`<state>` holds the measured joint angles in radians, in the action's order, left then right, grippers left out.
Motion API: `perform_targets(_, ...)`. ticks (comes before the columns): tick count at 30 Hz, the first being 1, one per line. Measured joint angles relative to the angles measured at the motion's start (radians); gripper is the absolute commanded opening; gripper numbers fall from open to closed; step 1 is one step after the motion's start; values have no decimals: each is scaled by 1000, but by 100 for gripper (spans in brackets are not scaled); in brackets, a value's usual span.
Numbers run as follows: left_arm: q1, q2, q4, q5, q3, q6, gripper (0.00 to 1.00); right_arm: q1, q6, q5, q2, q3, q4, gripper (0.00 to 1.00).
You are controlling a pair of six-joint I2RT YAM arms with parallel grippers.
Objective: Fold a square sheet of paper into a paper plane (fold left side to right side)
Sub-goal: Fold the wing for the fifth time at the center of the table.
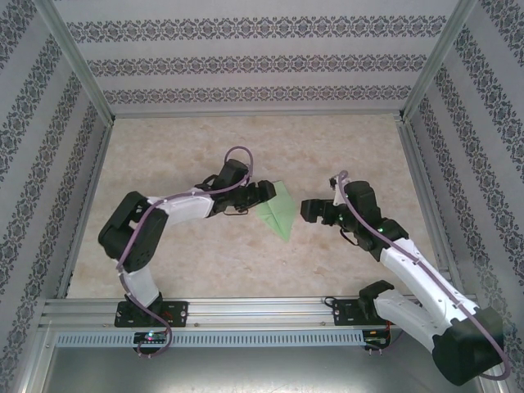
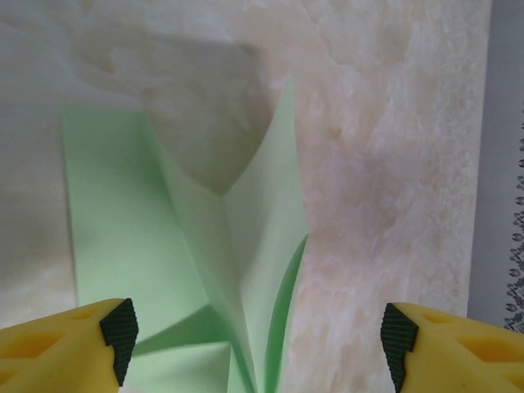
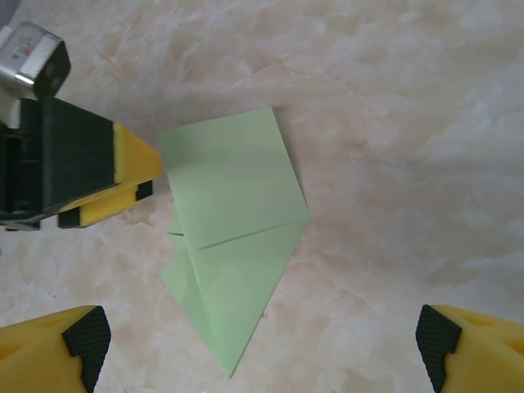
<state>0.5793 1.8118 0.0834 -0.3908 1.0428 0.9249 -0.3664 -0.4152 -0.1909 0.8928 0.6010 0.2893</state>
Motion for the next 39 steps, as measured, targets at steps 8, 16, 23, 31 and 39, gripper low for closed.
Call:
perform_targets(8,3,133,6,-3,77,25,51,49,-31,-102,-42,-51,-10,98)
perform_targets(16,-5,163,116,-43,54,18,17,51,-24,-167,23,-52,-23,98)
perform_targets(23,-49,162,288,-138,-76,-10,4,72,-58,-338,258,-47,-123,86)
perform_targets(31,-77,120,423,-267,-159,-72,0,121,-117,-523,515,-3,-340,71)
perform_targets(39,-78,112,497,-374,-169,-114,0,156,-118,-630,717,79,-501,69)
